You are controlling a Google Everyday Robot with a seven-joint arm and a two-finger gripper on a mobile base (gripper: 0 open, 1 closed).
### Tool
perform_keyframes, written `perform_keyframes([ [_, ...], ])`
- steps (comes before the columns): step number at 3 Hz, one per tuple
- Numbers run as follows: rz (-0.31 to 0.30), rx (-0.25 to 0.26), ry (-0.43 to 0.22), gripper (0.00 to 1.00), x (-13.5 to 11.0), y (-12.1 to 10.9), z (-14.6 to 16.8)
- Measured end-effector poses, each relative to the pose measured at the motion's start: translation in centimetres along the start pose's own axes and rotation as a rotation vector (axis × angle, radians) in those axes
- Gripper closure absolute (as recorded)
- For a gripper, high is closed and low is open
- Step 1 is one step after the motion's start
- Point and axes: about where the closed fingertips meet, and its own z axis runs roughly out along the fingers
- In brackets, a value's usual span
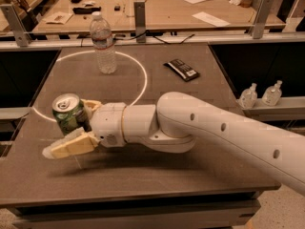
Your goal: Move green can near water bottle
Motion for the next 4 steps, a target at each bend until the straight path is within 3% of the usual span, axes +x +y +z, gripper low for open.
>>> perform_keyframes([
  [1,0.002,-0.021,-0.008,0.43,-0.6,-0.1,0.5],
  [2,-0.014,-0.004,0.012,0.64,-0.5,-0.9,0.1],
  [3,-0.068,0.100,0.020,0.88,-1.6,-1.9,-0.9],
  [4,-0.096,0.297,0.026,1.00,-2.7,-4.8,-3.0],
])
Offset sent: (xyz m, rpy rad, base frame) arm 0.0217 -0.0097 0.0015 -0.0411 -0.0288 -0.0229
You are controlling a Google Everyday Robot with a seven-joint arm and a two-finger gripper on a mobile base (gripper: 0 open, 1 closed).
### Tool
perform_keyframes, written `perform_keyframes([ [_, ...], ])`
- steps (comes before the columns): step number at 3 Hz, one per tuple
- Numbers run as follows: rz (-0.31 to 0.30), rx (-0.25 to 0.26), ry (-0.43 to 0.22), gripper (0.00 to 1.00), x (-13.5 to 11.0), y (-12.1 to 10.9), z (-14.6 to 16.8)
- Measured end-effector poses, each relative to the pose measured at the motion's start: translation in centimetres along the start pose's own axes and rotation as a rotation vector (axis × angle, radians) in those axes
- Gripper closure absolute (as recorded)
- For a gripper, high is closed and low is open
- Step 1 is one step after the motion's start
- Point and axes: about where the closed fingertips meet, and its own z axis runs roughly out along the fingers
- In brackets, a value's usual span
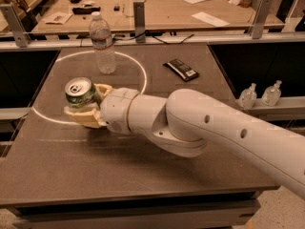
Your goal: Move green can near water bottle
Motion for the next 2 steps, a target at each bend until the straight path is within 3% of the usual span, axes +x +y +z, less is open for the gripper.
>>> perform_keyframes([
  [1,0.024,0.167,-0.009,1.00,0.1,-2.8,-1.2],
  [2,0.037,0.300,0.021,1.00,0.1,-5.3,-2.0],
])
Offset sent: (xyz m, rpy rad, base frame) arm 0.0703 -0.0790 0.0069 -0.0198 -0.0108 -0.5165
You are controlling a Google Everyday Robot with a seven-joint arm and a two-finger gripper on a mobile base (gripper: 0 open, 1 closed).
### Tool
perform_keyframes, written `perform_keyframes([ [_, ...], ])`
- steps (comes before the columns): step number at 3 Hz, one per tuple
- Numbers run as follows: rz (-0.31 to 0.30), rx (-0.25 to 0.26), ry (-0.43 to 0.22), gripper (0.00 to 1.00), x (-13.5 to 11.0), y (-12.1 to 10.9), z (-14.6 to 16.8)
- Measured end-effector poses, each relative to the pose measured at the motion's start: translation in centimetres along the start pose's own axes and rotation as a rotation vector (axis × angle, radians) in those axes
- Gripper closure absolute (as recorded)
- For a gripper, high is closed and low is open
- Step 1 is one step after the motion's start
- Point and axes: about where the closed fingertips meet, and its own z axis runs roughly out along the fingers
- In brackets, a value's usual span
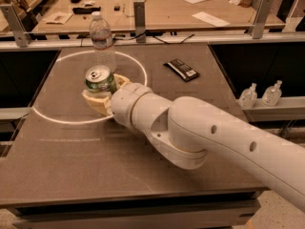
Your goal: Move green can near water bottle
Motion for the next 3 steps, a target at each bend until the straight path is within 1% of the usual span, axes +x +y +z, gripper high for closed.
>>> perform_keyframes([
  [1,-0.001,0.043,0.013,1.00,0.27,-1.06,-0.01],
  [2,-0.001,0.043,0.013,1.00,0.27,-1.05,-0.01],
  [3,-0.011,0.061,0.020,1.00,0.73,-1.74,0.57],
])
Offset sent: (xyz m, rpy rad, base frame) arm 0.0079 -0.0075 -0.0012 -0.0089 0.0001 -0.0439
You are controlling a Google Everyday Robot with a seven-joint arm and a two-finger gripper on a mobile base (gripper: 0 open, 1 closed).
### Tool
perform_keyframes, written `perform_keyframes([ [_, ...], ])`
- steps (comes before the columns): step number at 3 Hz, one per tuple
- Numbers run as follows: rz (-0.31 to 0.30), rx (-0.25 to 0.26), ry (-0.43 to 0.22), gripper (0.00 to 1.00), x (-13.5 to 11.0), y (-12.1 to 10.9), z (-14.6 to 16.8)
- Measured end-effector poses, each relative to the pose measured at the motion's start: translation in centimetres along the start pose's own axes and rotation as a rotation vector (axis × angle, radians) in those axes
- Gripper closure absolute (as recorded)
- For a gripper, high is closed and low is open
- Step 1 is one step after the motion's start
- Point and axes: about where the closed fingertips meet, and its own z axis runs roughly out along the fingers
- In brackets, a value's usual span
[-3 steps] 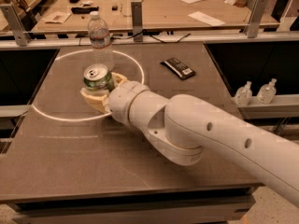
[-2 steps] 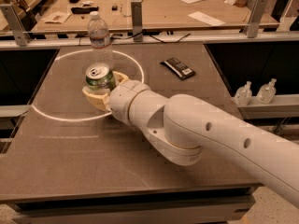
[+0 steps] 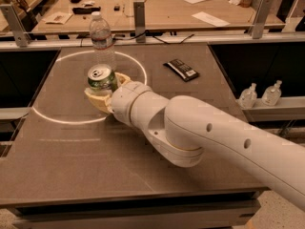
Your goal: Move green can near water bottle
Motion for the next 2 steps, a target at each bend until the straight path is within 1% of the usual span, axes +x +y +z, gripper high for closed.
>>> perform_keyframes([
  [1,-0.041,0.054,0.007,1.00,0.4,-2.9,1.3],
  [2,-0.071,0.130,0.009,1.00,1.2,-5.9,2.3],
])
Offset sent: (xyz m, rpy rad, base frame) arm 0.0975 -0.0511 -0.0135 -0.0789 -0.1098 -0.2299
